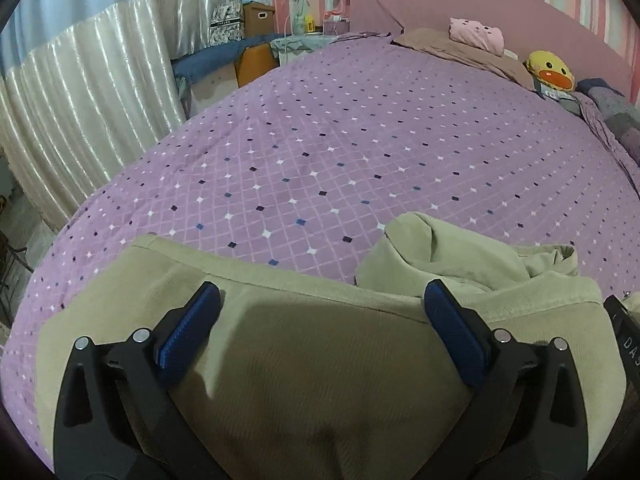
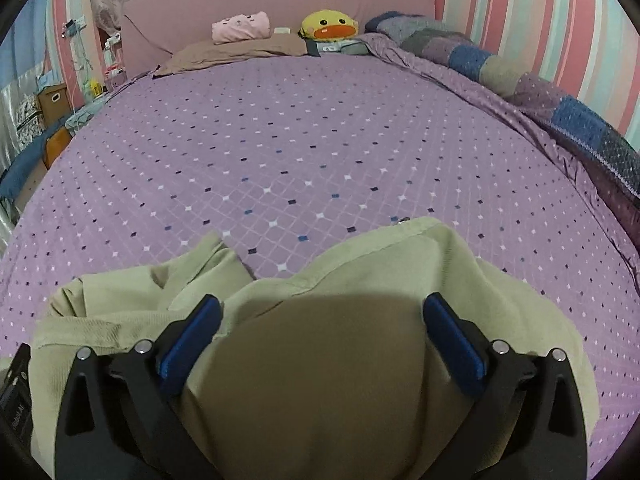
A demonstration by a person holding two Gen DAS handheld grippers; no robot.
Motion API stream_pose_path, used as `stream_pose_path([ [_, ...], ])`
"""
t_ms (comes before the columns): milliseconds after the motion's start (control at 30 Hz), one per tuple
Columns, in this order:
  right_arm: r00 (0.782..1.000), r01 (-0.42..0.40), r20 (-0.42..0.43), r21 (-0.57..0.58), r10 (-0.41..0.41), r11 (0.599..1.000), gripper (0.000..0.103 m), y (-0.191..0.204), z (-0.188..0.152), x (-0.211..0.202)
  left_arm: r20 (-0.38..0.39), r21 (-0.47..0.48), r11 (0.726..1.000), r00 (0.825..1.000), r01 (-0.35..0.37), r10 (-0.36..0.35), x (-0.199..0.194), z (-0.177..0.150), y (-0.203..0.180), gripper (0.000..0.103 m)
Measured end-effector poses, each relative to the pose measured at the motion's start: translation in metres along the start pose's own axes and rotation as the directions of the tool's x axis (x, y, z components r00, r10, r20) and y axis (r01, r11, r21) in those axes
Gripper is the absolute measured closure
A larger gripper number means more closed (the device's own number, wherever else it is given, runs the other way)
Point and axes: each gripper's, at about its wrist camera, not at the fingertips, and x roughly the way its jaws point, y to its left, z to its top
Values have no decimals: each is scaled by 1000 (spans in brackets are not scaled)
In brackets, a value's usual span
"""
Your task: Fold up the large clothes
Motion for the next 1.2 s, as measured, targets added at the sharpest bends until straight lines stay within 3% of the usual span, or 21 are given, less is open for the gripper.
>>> stream_pose_path([
  [267,1000,-5,23,-6,5,1000,1,3,-7,12,50,-3,1000,999,11,-11,4,-7,4,3],
  [733,998,-13,60,8,13,1000,1,13,-5,34,70,-38,999,998,12,-9,27,-8,5,3],
  [967,999,9,37,-6,-9,1000,1,20,-3,45,-6,-2,999,999,-42,42,50,-3,-7,3],
  [1067,1000,9,-12,-20,-9,1000,1,20,0,45,-22,-4,1000,1000,-8,8,44,0,-1,3],
  [1133,999,-33,-36,-12,32,999,1,11,1,39,-65,24,999,998,28,-26,37,3,4,3],
  [1200,991,-124,-47,-27,122,992,2,-5,3,25,-104,68,997,994,42,-35,24,7,9,3],
])
